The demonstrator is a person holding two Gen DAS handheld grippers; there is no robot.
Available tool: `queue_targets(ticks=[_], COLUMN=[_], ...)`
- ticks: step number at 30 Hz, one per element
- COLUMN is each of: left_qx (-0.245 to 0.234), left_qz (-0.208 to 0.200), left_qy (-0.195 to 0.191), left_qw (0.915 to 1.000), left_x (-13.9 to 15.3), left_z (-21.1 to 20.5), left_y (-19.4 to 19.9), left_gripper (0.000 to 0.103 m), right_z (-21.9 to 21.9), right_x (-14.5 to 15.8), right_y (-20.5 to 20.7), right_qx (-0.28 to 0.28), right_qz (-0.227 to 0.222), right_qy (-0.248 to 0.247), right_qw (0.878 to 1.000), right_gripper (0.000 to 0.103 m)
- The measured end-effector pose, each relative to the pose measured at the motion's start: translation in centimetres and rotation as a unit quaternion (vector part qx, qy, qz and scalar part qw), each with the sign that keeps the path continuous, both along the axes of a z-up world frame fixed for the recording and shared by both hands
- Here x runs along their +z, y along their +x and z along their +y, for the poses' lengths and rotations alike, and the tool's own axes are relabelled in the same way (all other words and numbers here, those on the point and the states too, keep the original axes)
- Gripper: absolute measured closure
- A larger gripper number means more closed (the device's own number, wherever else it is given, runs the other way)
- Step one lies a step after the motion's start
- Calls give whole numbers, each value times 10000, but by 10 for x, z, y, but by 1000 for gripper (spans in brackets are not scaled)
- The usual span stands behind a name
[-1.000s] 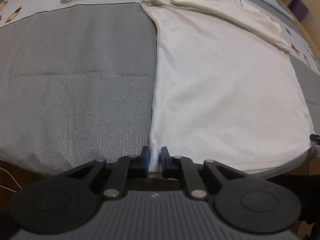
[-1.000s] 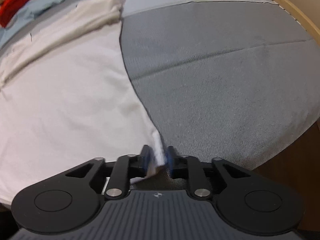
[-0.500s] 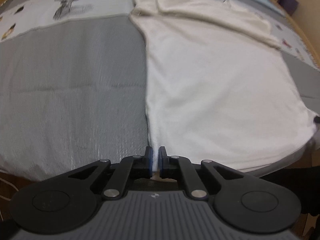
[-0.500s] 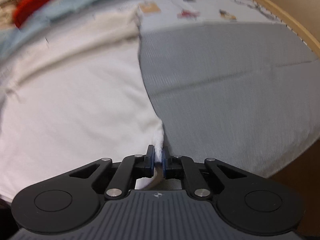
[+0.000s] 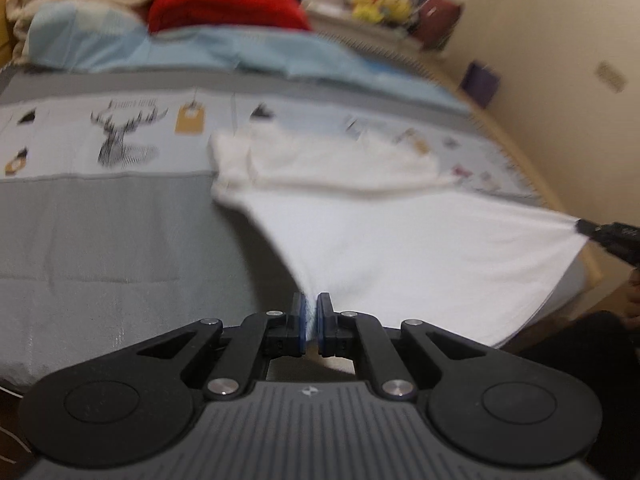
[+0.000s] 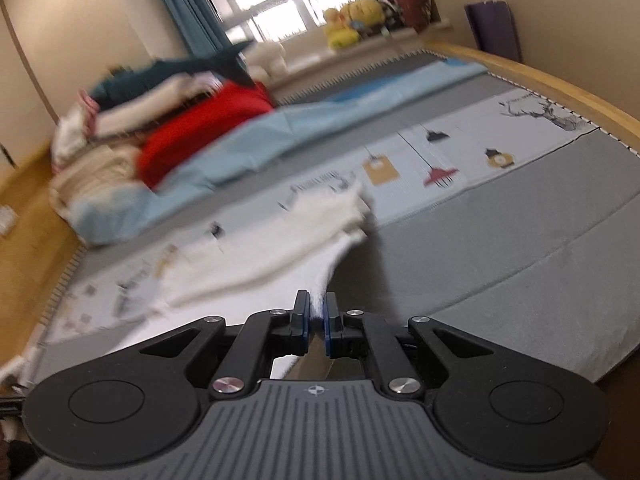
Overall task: Fold small clothes
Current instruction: 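Lift the hem with both grippers and fold it toward the collar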
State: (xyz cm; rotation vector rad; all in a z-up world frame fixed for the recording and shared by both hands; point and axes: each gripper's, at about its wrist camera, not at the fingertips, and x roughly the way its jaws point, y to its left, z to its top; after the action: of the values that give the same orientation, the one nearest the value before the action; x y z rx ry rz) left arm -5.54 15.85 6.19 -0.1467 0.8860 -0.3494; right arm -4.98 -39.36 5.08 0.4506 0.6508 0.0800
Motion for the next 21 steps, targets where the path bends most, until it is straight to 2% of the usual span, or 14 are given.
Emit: queue_targets(ticks=[4, 6, 8, 11, 14, 17, 21], left_qx=[9, 145, 208, 346, 483, 558, 977], left_qz=[-403, -412, -398, -218, 25, 181, 760], left_qy=[-311, -481, -427, -363, -309, -103, -241], left_qw=[9987, 9979, 9981, 9985, 9984, 9982, 9920], left_x=[37, 41, 37, 16, -18, -59, -101], left_z=[10, 14, 11, 10, 12, 15, 24], left_y=[-28, -22, -4, 40, 96, 142, 182], left_gripper=[98, 98, 98, 98, 98, 98, 98], right_z=[-16, -23, -26, -22, -19, -19, -14], right_x=[26, 30, 30, 24, 10, -16, -55], right_y=[-43, -52, -46, -17, 29, 82, 142], right_qx=[-51, -199, -319, -310, -353, -475, -390], right_qz=[-454, -577, -624, -559, -367, 33, 476], right_qy=[424, 615, 650, 442, 219, 85, -476], right_qw=[9981, 9962, 9954, 9970, 9985, 9988, 9970], right_gripper=[97, 97, 97, 97, 97, 97, 97])
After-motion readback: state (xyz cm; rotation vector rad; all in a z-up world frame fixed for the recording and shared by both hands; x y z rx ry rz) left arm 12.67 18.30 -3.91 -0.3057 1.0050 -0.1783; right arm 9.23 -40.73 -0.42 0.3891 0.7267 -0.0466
